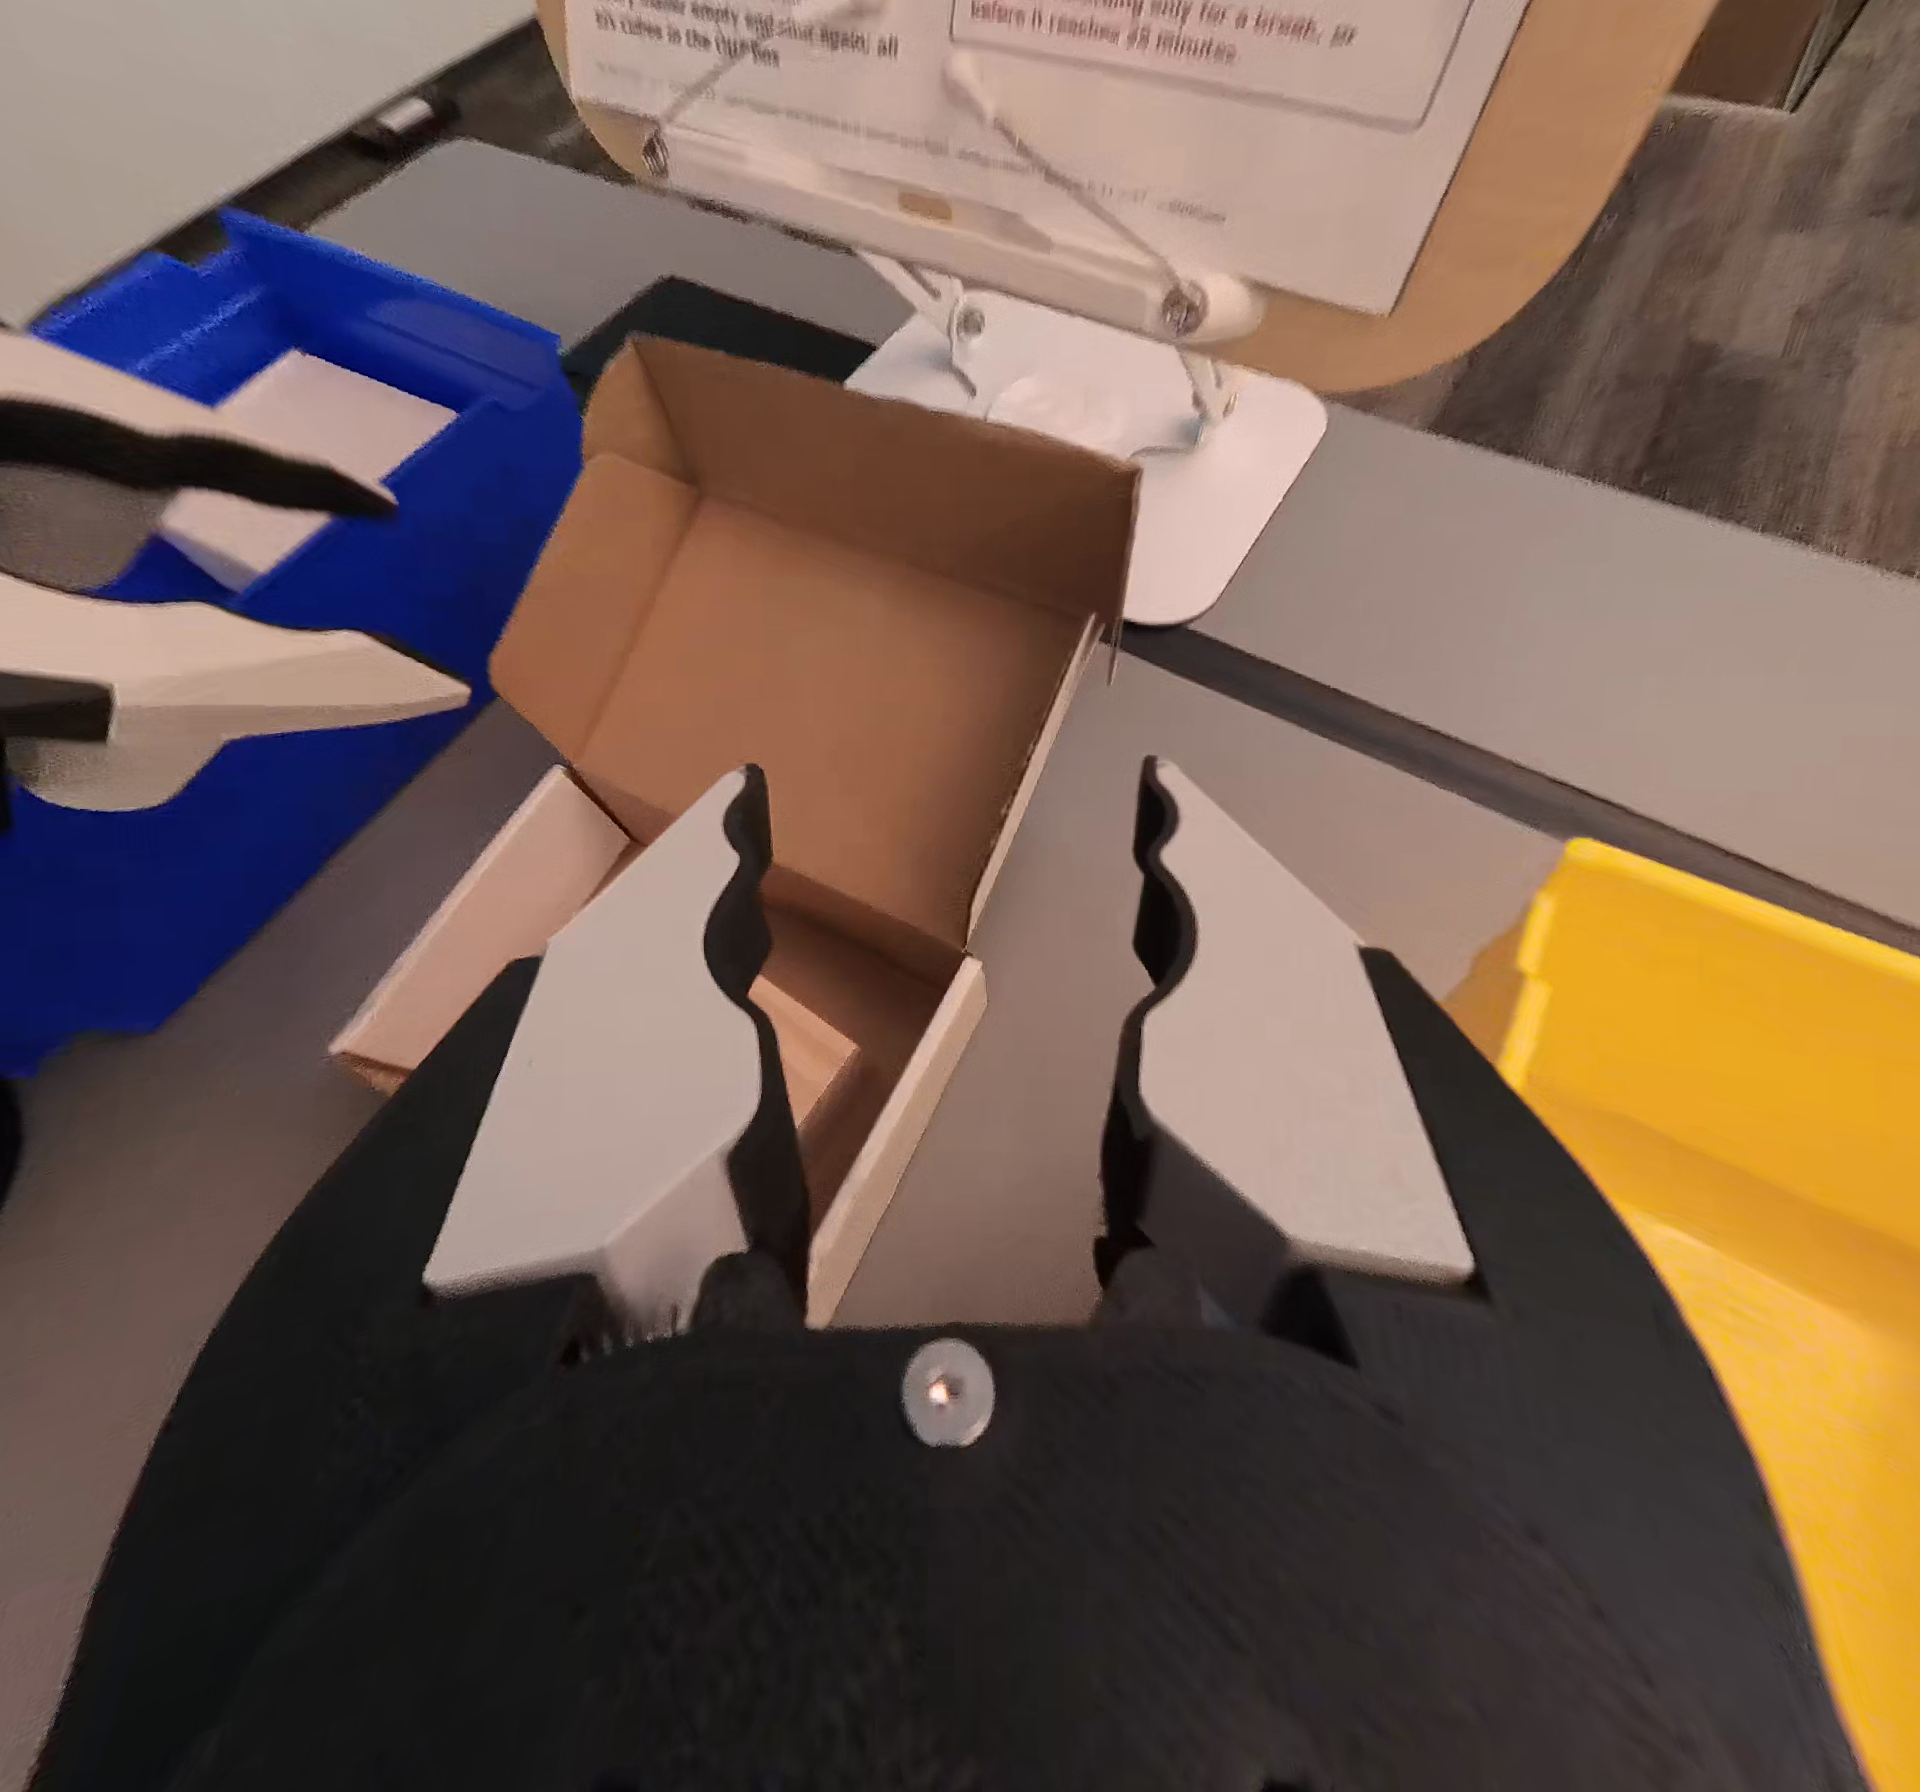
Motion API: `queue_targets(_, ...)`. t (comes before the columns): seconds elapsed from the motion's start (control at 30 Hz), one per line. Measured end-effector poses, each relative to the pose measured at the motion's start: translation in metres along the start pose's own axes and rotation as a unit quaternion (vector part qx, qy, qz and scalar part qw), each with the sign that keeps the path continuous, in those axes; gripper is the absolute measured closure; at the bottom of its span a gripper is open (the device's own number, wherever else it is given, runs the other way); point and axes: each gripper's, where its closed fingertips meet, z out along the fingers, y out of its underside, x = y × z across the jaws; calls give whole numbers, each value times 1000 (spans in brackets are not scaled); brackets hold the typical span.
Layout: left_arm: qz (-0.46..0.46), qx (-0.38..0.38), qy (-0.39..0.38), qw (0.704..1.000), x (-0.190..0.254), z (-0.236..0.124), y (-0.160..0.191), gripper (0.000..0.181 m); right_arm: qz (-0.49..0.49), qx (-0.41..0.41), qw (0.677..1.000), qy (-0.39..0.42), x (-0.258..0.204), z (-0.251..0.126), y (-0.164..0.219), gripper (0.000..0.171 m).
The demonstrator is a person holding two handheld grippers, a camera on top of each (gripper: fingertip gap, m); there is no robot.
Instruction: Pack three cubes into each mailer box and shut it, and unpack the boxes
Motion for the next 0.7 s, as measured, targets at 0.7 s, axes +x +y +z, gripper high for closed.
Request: queue_targets(0.7, -68, 57, -1, 996, 12, 20, 27, 168, -47, 29, 998, 17, -37, -15, 39, 162)
